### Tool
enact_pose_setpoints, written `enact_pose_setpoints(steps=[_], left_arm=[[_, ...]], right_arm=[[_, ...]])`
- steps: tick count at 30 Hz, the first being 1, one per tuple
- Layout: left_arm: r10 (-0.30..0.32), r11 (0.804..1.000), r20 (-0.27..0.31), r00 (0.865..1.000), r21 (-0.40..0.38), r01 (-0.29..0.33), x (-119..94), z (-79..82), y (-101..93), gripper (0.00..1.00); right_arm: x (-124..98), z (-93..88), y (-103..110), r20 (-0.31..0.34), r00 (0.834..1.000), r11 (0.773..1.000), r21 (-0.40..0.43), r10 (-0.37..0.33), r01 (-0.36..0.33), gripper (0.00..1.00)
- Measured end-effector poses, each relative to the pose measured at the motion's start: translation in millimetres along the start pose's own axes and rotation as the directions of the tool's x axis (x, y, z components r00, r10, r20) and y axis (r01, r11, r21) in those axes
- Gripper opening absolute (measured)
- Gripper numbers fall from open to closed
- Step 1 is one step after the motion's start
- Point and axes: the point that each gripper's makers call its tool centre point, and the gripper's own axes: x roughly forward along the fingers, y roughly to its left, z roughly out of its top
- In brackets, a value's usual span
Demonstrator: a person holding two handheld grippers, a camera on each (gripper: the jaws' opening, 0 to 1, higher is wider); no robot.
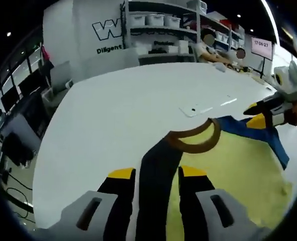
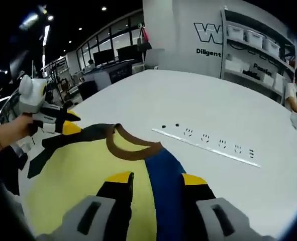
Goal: Fold the garment on the visible template until the final outline fits inside the template.
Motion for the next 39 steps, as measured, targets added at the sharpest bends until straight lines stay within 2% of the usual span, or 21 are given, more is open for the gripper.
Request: enact_pose_setpoints(steps=[5,8,12,16,19,22,24,28,33,35,39], left_arm=[[-0.026,0.999,-0.014,1.0,-0.033,0.025,-25.2,-14.5,-14.0,0.63],[-0.045,0.995,0.009,0.999,-0.086,0.046,-38.6,-21.0,-20.9,0.67],[-0.051,0.995,-0.01,0.999,-0.085,0.05,-58.8,-38.4,-32.1,0.69],[-0.052,0.996,-0.016,0.999,-0.079,0.051,-77.8,-52.1,-41.1,0.73],[-0.065,0.995,-0.022,0.998,-0.078,0.063,-86.6,-58.5,-46.0,0.72],[-0.07,0.995,-0.001,0.998,-0.071,0.07,-99.4,-62.1,-52.2,0.73],[-0.075,0.996,-0.01,0.997,-0.046,0.074,-108.3,-68.8,-56.8,0.73],[-0.063,0.998,-0.009,0.998,-0.029,0.063,-121.8,-78.0,-57.6,0.72],[-0.063,0.997,-0.002,0.998,-0.045,0.062,-139.2,-97.2,-61.6,0.71],[-0.049,0.998,-0.018,0.999,-0.037,0.048,-144.0,-108.2,-60.8,0.7],[-0.056,0.997,-0.028,0.998,-0.058,0.054,-152.8,-123.5,-64.5,0.7]], right_arm=[[-20.1,-12.6,18.7,-0.002,1.0,1.0,0.008,0.017,-0.017,0.49],[-33.8,-22.7,31.2,-0.007,0.999,0.999,0.01,0.031,-0.031,0.54],[-50.8,-37.8,45.2,-0.021,0.999,0.999,-0.001,0.045,-0.045,0.59],[-66.3,-56.8,55.1,-0.042,0.998,0.998,-0.027,0.052,-0.053,0.6],[-75.2,-67.7,58.5,-0.045,0.997,0.998,-0.023,0.058,-0.059,0.6],[-84.6,-78.6,65.3,-0.029,0.996,0.997,0.012,0.083,-0.082,0.59],[-93.1,-91.9,68.4,-0.048,0.996,0.997,-0.009,0.076,-0.077,0.58],[-103.8,-107.1,73.3,-0.062,0.995,0.997,-0.018,0.078,-0.079,0.58],[-115.3,-130.1,79.3,-0.088,0.993,0.997,-0.016,0.077,-0.079,0.56],[-118.7,-139.6,81.6,-0.106,0.992,0.997,-0.027,0.075,-0.078,0.55],[-125.0,-155.6,90.7,-0.121,0.987,0.994,0.0,0.109,-0.11,0.55]])
